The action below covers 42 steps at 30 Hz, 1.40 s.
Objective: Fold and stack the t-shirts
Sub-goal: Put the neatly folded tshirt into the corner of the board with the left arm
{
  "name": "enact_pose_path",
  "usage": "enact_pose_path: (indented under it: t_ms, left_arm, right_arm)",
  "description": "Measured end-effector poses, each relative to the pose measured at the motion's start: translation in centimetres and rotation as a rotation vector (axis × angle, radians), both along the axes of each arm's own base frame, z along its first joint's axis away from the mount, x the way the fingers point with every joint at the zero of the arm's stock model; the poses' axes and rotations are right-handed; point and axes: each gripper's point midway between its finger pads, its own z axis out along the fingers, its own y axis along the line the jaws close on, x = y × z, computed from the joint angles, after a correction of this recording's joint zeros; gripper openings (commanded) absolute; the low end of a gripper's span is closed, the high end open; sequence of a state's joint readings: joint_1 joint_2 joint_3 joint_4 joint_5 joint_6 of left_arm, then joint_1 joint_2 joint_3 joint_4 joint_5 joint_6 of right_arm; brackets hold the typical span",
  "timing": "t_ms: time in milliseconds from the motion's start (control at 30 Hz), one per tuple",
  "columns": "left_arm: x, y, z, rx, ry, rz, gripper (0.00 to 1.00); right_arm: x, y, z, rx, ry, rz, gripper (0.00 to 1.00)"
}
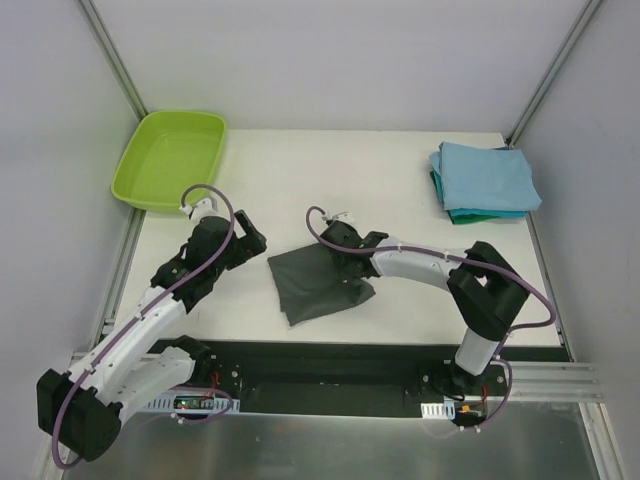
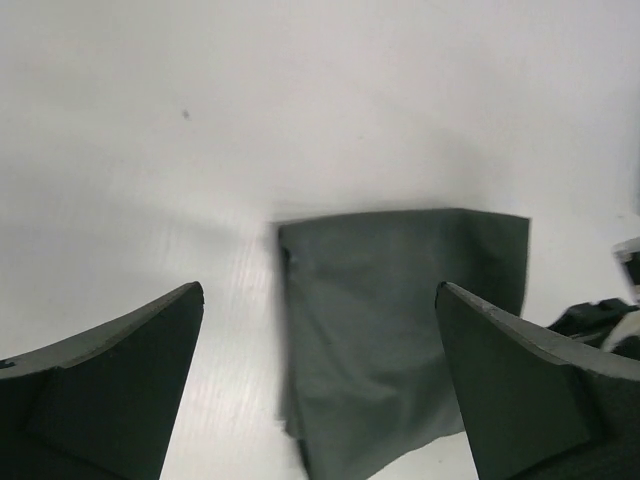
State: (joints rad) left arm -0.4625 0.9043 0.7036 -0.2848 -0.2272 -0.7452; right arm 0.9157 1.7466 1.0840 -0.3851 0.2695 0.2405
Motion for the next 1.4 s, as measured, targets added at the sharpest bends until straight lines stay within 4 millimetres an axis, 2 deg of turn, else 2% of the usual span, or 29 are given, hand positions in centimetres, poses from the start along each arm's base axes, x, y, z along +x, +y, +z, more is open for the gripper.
enact_pose_path:
  t_ms: [133,300,533,700,833,933,1133,1400]
  left_arm:
    - [-1.5,2.4,-1.2,0.03,0.008,0.089,0.99]
    - [-2.8,4.7,-1.9,0.052,0.008,0.194,0.99]
    - [-3.4,6.7,-1.8,0.083,-0.006,0.28,0.99]
    - [-3.7,7.5,-2.0,0.11,0.004,0.308,0.99]
    - [-3.9,8.1,-2.4,0.129,0.021,0.333,0.99]
    - [-4.0,8.2,-2.9,0.142,0.042,0.335,0.99]
    - [-4.0,8.4,-3.0,0.152,0.053,0.348,0.99]
    - [-3.9,8.6,-2.7,0.151,0.046,0.358,0.99]
  right_arm:
    - [3.5,-2.4,2.4,-0.175,-0.185,0.023,0.01]
    - [7.8,-6.8,7.0,-0.42,-0.408,-0.008,0.01]
    - [13.6,-14.4,11.8,-0.617,-0.529,-0.131,0.01]
    - [16.9,-18.4,15.4,-0.679,-0.57,-0.243,0.01]
    - [20.0,-20.4,19.0,-0.696,-0.634,-0.366,0.01]
    - [21.7,-21.6,20.3,-0.711,-0.656,-0.422,0.01]
    - [23.4,-23.9,21.7,-0.766,-0.654,-0.486,0.01]
    - [23.9,-25.0,26.8,-0.764,-0.725,-0.596,0.01]
